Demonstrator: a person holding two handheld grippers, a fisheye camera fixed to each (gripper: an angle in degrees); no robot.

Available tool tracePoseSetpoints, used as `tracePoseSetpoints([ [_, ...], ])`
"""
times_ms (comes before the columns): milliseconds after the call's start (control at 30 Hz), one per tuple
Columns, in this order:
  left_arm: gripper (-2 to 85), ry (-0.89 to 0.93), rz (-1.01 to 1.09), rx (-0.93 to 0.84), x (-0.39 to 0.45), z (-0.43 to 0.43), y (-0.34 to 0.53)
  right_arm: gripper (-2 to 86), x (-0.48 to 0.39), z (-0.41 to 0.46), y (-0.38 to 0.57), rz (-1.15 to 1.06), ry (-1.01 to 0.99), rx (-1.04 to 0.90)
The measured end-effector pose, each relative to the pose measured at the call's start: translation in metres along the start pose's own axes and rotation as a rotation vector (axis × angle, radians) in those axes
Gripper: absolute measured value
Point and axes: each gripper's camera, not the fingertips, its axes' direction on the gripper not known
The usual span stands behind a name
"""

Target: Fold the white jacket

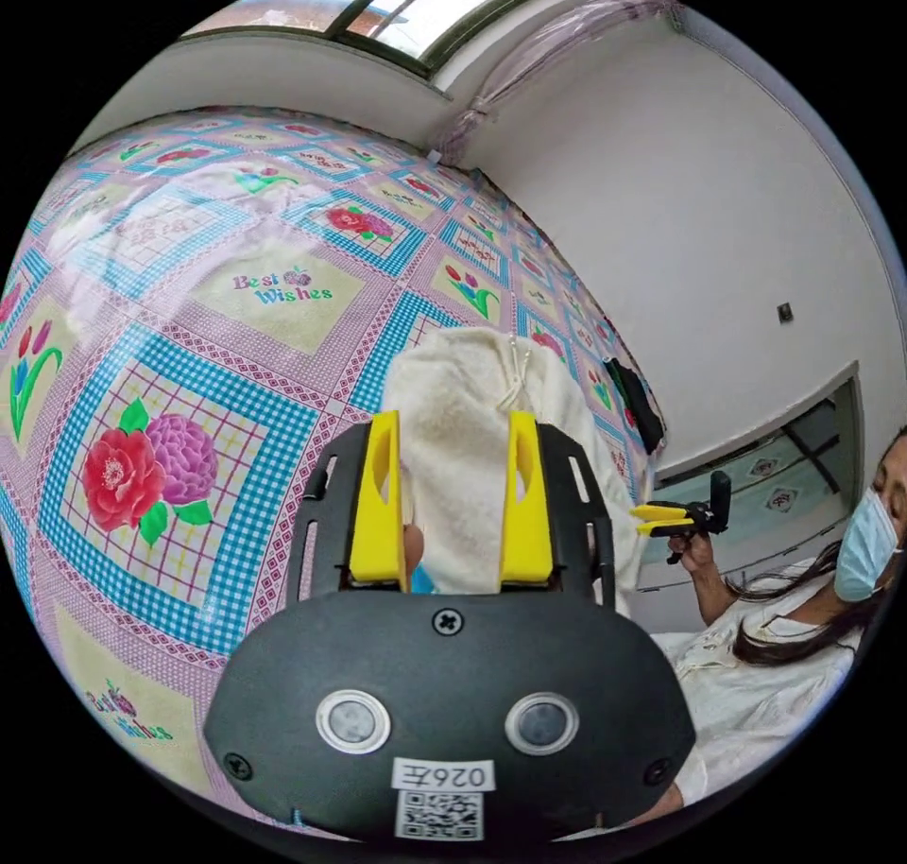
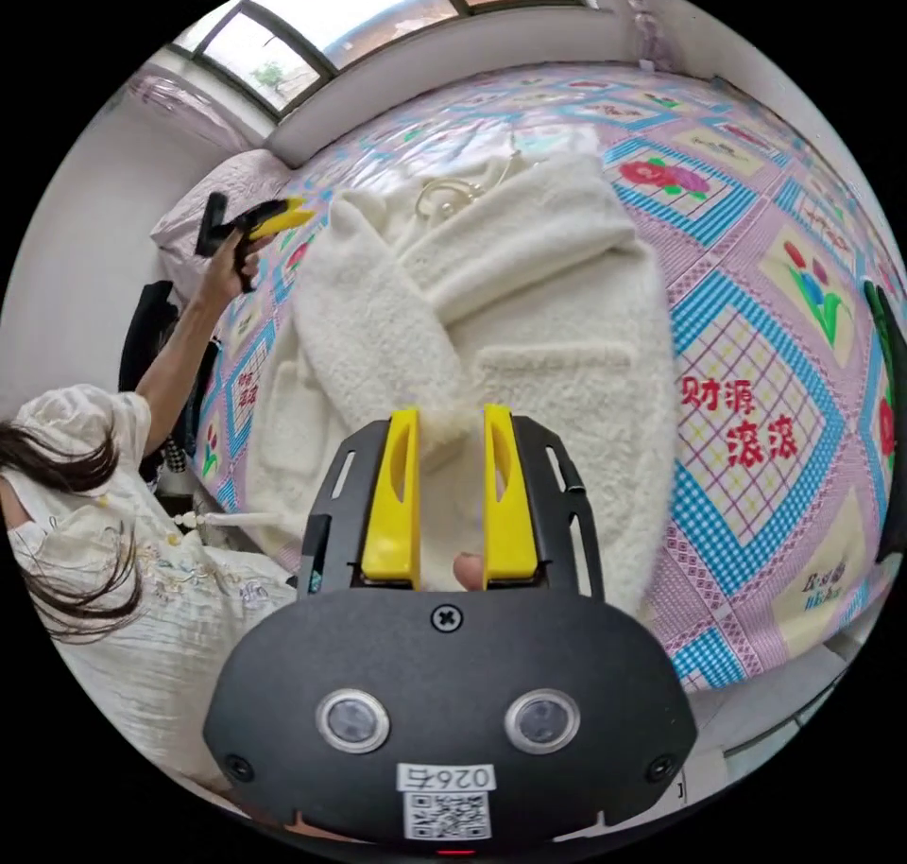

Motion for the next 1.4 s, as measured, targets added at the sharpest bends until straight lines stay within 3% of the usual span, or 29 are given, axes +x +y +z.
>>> tracePoseSetpoints([
  [67,20.4,-0.001,0.037,0.000,0.022,-0.010,0.038,9.1,-0.011,-0.012,-0.006,-0.026,0.055,0.057],
  [167,22.0,-0.067,0.088,-0.060,0.064,-0.005,0.099,9.3,-0.031,-0.014,-0.036,-0.135,-0.017,0.080],
  [333,25.0,-0.270,0.143,-0.312,0.099,0.065,0.130,9.6,-0.072,0.019,-0.131,-0.345,-0.114,0.079],
  [400,12.5,-0.360,0.097,-0.386,0.096,0.083,0.124,10.3,-0.086,0.046,-0.179,-0.387,-0.157,0.034],
  [500,2.5,-0.330,0.029,-0.256,0.095,0.061,0.128,11.4,-0.106,0.114,-0.258,-0.377,-0.224,-0.134],
  [567,0.5,-0.334,-0.057,-0.155,0.087,0.039,0.148,0.6,-0.134,0.162,-0.286,-0.447,-0.358,-0.333],
  [700,-0.7,-0.376,-0.349,-0.058,0.036,0.011,0.217,-0.6,-0.192,0.143,-0.266,-0.675,-0.219,-0.202],
  [800,-0.5,-0.194,-0.472,0.023,0.009,-0.009,0.252,1.6,-0.182,0.175,-0.267,-0.641,0.032,-0.301],
  [833,-0.2,-0.210,-0.467,0.032,0.011,-0.014,0.256,2.9,-0.167,0.182,-0.270,-0.587,0.004,-0.353],
  [967,4.8,-0.250,-0.312,0.053,0.041,-0.020,0.240,6.5,-0.124,0.147,-0.261,-0.446,-0.247,-0.208],
  [1133,14.8,-0.320,-0.074,-0.112,0.078,0.021,0.187,14.4,-0.124,0.156,-0.263,-0.405,-0.291,-0.203],
  [1233,5.9,-0.305,-0.016,-0.253,0.083,0.049,0.177,2.6,-0.147,0.194,-0.257,-0.488,-0.284,-0.377],
  [1300,1.2,-0.413,-0.010,-0.167,0.094,0.026,0.190,0.4,-0.165,0.168,-0.238,-0.573,-0.317,-0.256],
  [1367,0.2,-0.436,-0.061,-0.107,0.091,0.009,0.212,-0.4,-0.174,0.132,-0.211,-0.675,-0.176,-0.078],
  [1400,-0.3,-0.419,-0.119,-0.092,0.081,0.007,0.226,-0.4,-0.171,0.135,-0.208,-0.668,-0.124,-0.083],
])
